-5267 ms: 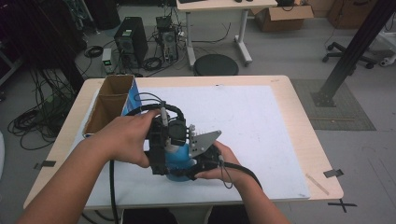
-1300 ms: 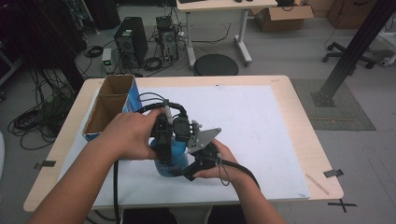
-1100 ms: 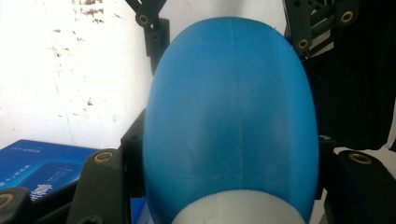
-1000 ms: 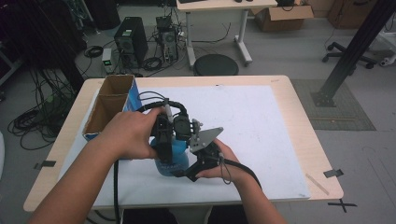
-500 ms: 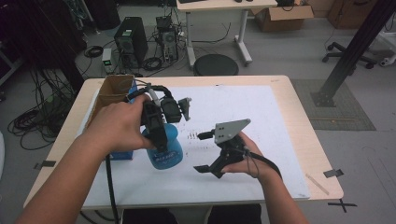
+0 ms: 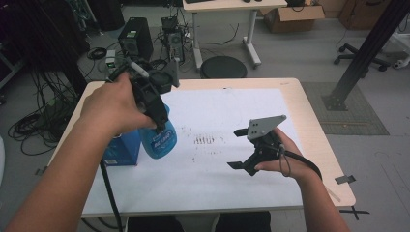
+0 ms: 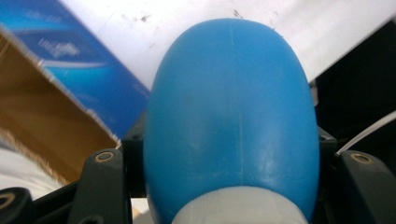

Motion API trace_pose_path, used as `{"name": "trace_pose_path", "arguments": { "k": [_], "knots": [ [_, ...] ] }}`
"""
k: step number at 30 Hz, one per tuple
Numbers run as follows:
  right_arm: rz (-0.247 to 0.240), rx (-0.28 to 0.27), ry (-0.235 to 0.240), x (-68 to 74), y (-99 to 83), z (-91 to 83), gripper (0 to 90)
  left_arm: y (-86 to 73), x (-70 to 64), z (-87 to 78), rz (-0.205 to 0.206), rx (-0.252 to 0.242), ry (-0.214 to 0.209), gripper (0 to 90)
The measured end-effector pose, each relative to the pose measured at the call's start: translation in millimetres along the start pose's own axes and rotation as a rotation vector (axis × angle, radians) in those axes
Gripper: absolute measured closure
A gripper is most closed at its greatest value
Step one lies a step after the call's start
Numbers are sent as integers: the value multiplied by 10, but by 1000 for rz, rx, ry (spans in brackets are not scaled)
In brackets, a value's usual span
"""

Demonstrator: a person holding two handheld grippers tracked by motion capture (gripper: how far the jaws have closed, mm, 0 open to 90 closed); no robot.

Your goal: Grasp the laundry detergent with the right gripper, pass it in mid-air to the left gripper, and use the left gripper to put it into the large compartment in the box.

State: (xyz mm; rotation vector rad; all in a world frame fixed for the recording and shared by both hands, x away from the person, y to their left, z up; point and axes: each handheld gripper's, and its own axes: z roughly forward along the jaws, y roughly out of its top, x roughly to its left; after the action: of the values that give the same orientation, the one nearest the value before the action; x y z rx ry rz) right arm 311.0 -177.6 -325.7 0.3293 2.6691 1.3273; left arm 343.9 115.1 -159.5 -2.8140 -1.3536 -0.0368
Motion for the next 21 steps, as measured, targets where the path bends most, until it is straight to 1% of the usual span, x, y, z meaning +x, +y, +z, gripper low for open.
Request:
{"name": "trace_pose_path", "arguments": {
  "k": [2, 3, 5, 7, 12, 15, 16, 21],
  "knots": [
    [8, 35, -14, -39, -18, -46, 12, -12, 100, -58, -43, -2, -9, 392],
    [10, 48, -18, -52, -24, -58, 13, -19, 158, -97, -64, -4, -9, 392],
    [16, 82, -31, -87, -44, -91, 15, -30, 231, -150, -97, -9, -4, 392],
    [20, 101, -36, -106, -61, -112, 17, -44, 310, -213, -134, -13, 6, 392],
    [24, 133, -50, -155, -89, -157, 18, -87, 489, -343, -208, -11, -2, 392],
    [28, 160, -45, -177, -94, -169, 19, -121, 594, -423, -255, -11, -1, 392],
    [27, 174, -44, -187, -95, -175, 20, -132, 620, -441, -269, -17, 0, 392],
    [45, 201, -44, -209, -97, -190, 21, -225, 821, -591, -330, -20, 2, 392]
  ]
}}
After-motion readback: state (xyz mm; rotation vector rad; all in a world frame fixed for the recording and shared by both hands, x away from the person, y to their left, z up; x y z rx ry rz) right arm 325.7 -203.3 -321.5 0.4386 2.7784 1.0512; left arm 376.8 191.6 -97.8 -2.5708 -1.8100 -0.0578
